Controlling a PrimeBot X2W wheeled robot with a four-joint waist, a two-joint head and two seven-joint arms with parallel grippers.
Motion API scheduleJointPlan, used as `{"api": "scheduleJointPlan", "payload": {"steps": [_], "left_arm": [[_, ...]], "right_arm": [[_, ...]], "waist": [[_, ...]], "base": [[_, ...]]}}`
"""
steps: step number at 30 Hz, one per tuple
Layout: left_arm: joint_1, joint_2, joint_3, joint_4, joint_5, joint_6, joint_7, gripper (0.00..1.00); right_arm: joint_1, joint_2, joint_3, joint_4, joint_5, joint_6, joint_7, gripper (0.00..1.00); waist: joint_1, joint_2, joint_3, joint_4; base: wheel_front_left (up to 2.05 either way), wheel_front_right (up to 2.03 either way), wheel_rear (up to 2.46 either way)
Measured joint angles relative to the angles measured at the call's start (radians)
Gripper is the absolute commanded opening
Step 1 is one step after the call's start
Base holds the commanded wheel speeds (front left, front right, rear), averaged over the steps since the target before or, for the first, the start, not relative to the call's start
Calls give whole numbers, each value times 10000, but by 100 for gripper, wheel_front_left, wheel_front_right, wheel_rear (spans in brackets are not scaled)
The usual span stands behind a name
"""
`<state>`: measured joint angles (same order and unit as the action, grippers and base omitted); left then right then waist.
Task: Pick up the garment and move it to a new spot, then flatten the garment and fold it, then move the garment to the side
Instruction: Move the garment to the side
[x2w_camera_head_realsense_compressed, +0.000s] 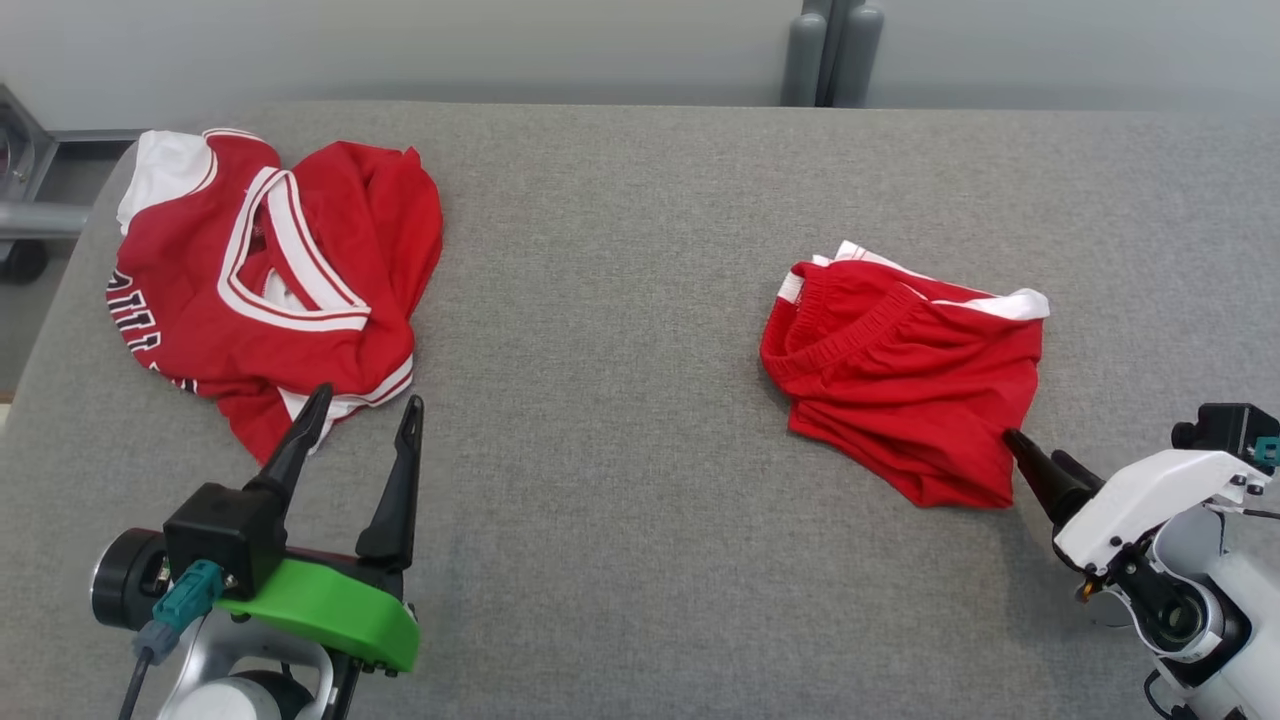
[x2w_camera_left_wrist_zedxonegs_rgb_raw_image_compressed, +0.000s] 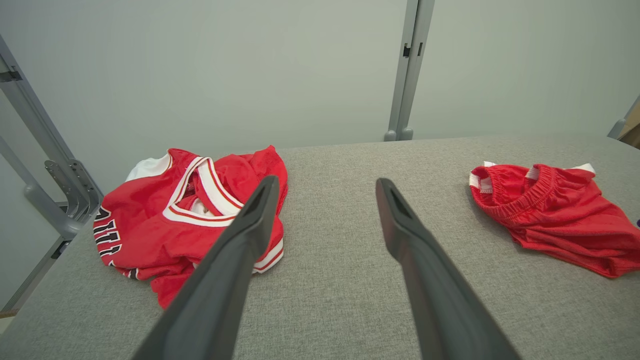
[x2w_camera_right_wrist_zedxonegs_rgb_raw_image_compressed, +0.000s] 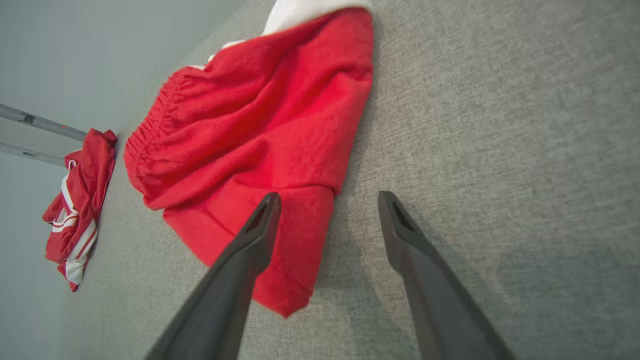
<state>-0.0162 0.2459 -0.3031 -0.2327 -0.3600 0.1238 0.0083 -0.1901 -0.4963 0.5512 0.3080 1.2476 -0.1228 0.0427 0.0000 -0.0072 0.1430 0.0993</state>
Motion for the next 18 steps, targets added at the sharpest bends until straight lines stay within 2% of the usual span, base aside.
{"api": "scheduleJointPlan", "payload": {"steps": [11,12,13,14,18], "left_arm": [[-2,-65,146,65,111,0,86,100],[-2,-98,136,150,104,0,86,100],[-2,-121,128,230,90,0,86,100],[-2,-153,132,301,36,0,86,100],[3,-305,211,481,-63,0,84,100]], "right_arm": [[-110,851,-669,903,1189,253,-67,100],[-128,926,-736,1007,1246,257,-71,78],[-153,966,-832,1099,1292,261,-96,18],[-194,986,-966,1183,1409,307,-151,0],[-407,874,-1156,1239,1555,548,-157,0]], "waist": [[1,0,61,378],[0,0,43,386],[0,0,21,395],[0,0,-6,405],[0,0,-115,438]], "base": [[0,0,0],[0,0,0],[0,0,0],[0,0,0],[0,0,0]]}}
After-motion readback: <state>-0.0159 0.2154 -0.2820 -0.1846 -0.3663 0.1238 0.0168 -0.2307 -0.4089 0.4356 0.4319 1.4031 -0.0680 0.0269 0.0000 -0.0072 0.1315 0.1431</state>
